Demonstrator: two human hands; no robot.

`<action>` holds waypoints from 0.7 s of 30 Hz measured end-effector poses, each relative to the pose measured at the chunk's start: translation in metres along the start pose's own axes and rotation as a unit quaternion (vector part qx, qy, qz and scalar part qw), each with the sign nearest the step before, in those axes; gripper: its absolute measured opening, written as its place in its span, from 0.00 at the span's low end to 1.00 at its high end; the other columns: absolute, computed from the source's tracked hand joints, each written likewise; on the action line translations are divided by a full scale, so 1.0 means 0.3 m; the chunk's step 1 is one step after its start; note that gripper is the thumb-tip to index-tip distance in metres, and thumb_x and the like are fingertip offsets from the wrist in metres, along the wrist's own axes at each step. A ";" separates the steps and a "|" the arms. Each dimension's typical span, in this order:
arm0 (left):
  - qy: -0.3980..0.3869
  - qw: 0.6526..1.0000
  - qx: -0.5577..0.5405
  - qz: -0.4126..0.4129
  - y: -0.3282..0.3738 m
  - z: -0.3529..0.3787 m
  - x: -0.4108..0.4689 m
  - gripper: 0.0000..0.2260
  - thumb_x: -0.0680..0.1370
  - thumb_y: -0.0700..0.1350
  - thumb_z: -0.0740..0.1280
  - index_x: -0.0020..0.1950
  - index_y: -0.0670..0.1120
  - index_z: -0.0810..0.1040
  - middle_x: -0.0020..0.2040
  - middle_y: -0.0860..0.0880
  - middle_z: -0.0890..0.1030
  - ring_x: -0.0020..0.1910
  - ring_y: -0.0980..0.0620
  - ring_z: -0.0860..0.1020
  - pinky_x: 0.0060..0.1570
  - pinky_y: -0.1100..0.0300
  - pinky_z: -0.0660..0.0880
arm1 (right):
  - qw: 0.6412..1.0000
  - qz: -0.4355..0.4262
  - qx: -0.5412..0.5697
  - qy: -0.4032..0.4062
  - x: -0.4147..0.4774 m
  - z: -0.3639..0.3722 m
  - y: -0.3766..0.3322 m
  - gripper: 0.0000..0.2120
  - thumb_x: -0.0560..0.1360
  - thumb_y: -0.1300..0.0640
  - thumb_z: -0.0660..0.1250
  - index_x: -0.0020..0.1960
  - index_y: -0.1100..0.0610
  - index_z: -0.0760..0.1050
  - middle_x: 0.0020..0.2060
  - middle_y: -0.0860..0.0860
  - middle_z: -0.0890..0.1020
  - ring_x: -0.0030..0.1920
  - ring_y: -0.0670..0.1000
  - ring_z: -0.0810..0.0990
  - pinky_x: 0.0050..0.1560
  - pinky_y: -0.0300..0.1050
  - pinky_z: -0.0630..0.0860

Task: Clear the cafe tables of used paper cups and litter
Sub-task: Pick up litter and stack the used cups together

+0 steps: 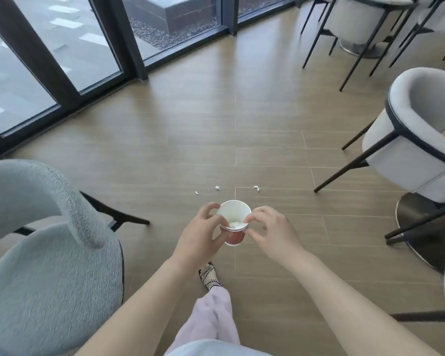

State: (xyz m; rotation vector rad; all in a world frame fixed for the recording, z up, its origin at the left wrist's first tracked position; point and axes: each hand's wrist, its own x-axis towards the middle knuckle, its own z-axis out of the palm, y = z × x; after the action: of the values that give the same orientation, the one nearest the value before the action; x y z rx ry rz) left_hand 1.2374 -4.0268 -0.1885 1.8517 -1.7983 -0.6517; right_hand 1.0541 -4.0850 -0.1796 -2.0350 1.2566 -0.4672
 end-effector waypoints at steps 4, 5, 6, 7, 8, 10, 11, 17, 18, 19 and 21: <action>-0.035 0.999 0.013 0.013 -0.050 -0.042 0.265 0.05 0.73 0.48 0.69 0.47 0.48 0.78 0.67 0.52 0.68 0.54 0.59 0.76 0.42 0.62 0.70 | 0.999 0.034 -0.009 0.011 0.226 -0.052 0.023 0.07 0.69 0.57 0.72 0.45 0.48 0.79 0.46 0.43 0.77 0.47 0.45 0.75 0.50 0.41 0.73; -0.046 0.999 0.016 0.017 -0.063 -0.057 0.325 0.05 0.74 0.48 0.69 0.48 0.49 0.78 0.67 0.52 0.68 0.54 0.59 0.76 0.42 0.61 0.71 | 0.999 0.042 -0.008 0.012 0.278 -0.060 0.025 0.07 0.69 0.57 0.72 0.45 0.48 0.79 0.45 0.43 0.77 0.48 0.45 0.75 0.50 0.42 0.73; -0.058 0.998 0.024 0.022 -0.078 -0.074 0.383 0.06 0.74 0.49 0.68 0.48 0.50 0.77 0.68 0.53 0.67 0.53 0.58 0.76 0.42 0.60 0.72 | 0.999 0.049 -0.006 0.014 0.327 -0.067 0.027 0.07 0.69 0.57 0.72 0.45 0.48 0.79 0.45 0.43 0.76 0.48 0.45 0.75 0.50 0.43 0.74; -0.070 0.997 0.037 0.027 -0.093 -0.091 0.441 0.06 0.74 0.50 0.68 0.49 0.50 0.77 0.68 0.54 0.67 0.52 0.56 0.77 0.43 0.58 0.74 | 0.998 0.054 -0.003 0.015 0.376 -0.072 0.027 0.07 0.69 0.57 0.72 0.45 0.48 0.78 0.45 0.43 0.76 0.48 0.45 0.75 0.51 0.44 0.74; -0.079 0.995 0.054 0.030 -0.108 -0.110 0.498 0.06 0.74 0.51 0.67 0.49 0.51 0.77 0.68 0.55 0.67 0.51 0.55 0.77 0.42 0.57 0.74 | 0.998 0.058 -0.001 0.017 0.426 -0.076 0.027 0.07 0.69 0.57 0.72 0.45 0.48 0.78 0.46 0.43 0.77 0.48 0.45 0.76 0.51 0.45 0.74; -0.089 0.992 0.083 0.039 -0.134 -0.144 0.603 0.07 0.75 0.53 0.66 0.50 0.52 0.77 0.67 0.56 0.67 0.51 0.54 0.77 0.41 0.57 0.74 | 0.998 0.061 0.000 0.029 0.520 -0.083 0.030 0.07 0.69 0.57 0.71 0.46 0.49 0.79 0.46 0.44 0.77 0.48 0.46 0.76 0.51 0.45 0.75; -0.092 0.991 0.088 0.045 -0.143 -0.158 0.650 0.07 0.75 0.53 0.66 0.50 0.52 0.77 0.67 0.55 0.68 0.53 0.54 0.77 0.42 0.57 0.75 | 0.997 0.065 0.002 0.037 0.564 -0.086 0.034 0.07 0.69 0.57 0.71 0.46 0.50 0.79 0.47 0.45 0.77 0.49 0.46 0.76 0.51 0.45 0.74; -0.107 0.988 0.093 0.066 -0.187 -0.159 0.878 0.06 0.75 0.51 0.67 0.49 0.51 0.78 0.66 0.54 0.68 0.57 0.56 0.74 0.44 0.57 0.75 | 0.996 0.084 0.012 0.037 0.759 -0.111 0.098 0.07 0.69 0.57 0.71 0.46 0.49 0.79 0.46 0.43 0.76 0.50 0.46 0.76 0.50 0.42 0.74; -0.109 0.988 0.092 0.065 -0.194 -0.151 0.908 0.06 0.75 0.51 0.67 0.49 0.51 0.78 0.66 0.54 0.68 0.58 0.56 0.74 0.45 0.57 0.76 | 0.996 0.083 0.013 0.031 0.788 -0.116 0.114 0.06 0.69 0.57 0.71 0.46 0.50 0.79 0.46 0.43 0.76 0.50 0.46 0.76 0.51 0.42 0.74; -0.109 0.988 0.093 0.064 -0.201 -0.143 0.942 0.06 0.75 0.52 0.66 0.49 0.52 0.78 0.66 0.55 0.68 0.59 0.56 0.73 0.45 0.56 0.76 | 0.996 0.082 0.013 0.026 0.821 -0.120 0.131 0.07 0.70 0.57 0.71 0.47 0.50 0.79 0.47 0.44 0.77 0.50 0.47 0.76 0.51 0.43 0.74; -0.106 0.988 0.100 0.057 -0.213 -0.132 1.012 0.06 0.75 0.53 0.66 0.49 0.53 0.78 0.66 0.56 0.67 0.59 0.56 0.72 0.44 0.56 0.76 | 0.997 0.077 0.016 0.020 0.893 -0.131 0.169 0.07 0.70 0.57 0.70 0.48 0.50 0.79 0.49 0.45 0.78 0.51 0.47 0.76 0.52 0.45 0.74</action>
State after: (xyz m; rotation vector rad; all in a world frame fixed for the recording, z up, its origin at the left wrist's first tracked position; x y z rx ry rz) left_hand 1.3197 -4.3282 -0.2012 1.8469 -2.1608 -0.6674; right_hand 1.1229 -4.3508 -0.2024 -1.8944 1.4088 -0.4532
